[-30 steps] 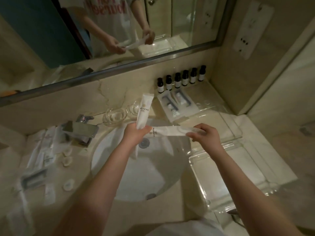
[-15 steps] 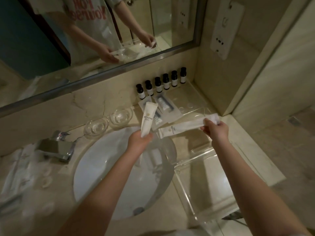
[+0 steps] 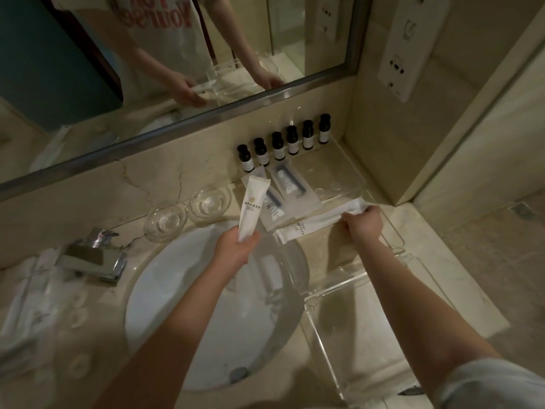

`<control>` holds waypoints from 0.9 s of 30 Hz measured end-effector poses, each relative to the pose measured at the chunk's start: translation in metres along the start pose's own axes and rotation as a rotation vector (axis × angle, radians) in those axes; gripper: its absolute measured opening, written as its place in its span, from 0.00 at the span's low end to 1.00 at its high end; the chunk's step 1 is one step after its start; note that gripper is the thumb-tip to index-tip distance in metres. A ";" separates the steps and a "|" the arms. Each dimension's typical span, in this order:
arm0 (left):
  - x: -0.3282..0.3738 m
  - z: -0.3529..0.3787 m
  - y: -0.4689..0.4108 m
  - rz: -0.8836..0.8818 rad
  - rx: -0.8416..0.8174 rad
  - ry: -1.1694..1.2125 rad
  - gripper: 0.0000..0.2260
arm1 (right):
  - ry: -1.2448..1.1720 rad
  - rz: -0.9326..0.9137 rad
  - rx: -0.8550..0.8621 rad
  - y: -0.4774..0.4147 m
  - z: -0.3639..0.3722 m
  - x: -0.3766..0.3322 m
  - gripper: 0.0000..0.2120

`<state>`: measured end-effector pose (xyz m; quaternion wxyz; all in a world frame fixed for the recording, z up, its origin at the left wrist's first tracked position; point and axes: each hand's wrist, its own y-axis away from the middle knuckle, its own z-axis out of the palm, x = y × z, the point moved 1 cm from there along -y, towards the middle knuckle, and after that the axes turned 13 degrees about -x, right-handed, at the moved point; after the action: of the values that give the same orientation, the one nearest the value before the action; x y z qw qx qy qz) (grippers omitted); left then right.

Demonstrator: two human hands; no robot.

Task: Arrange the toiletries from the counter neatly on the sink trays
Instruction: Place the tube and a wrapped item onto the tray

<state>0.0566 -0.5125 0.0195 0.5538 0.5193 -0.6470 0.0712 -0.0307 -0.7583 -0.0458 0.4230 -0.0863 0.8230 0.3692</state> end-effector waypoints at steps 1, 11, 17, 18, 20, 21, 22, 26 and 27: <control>0.001 0.000 0.000 -0.001 -0.002 0.006 0.04 | 0.021 -0.018 0.007 0.001 0.001 -0.001 0.26; 0.021 0.004 0.013 0.071 -0.085 0.217 0.09 | -0.031 -0.307 -0.071 0.060 0.018 0.009 0.10; 0.046 0.025 0.022 0.237 -0.003 0.529 0.07 | -0.143 -0.259 -0.889 0.124 0.043 0.007 0.08; 0.050 0.028 0.024 0.259 -0.004 0.582 0.07 | -0.174 -0.266 -0.933 0.130 0.046 0.008 0.08; 0.053 0.032 0.027 0.293 0.008 0.625 0.06 | -0.251 -0.304 -0.906 0.135 0.050 0.008 0.05; 0.054 0.032 0.029 0.303 0.015 0.625 0.06 | -0.286 -0.314 -0.870 0.135 0.050 0.009 0.05; 0.053 0.031 0.031 0.311 0.021 0.622 0.06 | -0.326 -0.315 -0.843 0.134 0.050 0.010 0.05; 0.048 0.014 0.033 0.309 0.070 0.670 0.13 | -0.368 -0.310 -0.722 0.121 0.035 0.011 0.06; 0.046 0.009 0.033 0.294 0.092 0.688 0.14 | -0.366 -0.305 -0.695 0.116 0.028 0.011 0.06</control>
<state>0.0332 -0.5307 0.0687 0.6987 0.3911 -0.4866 0.3492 -0.0725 -0.6545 -0.0026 0.5577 -0.2779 0.5385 0.5672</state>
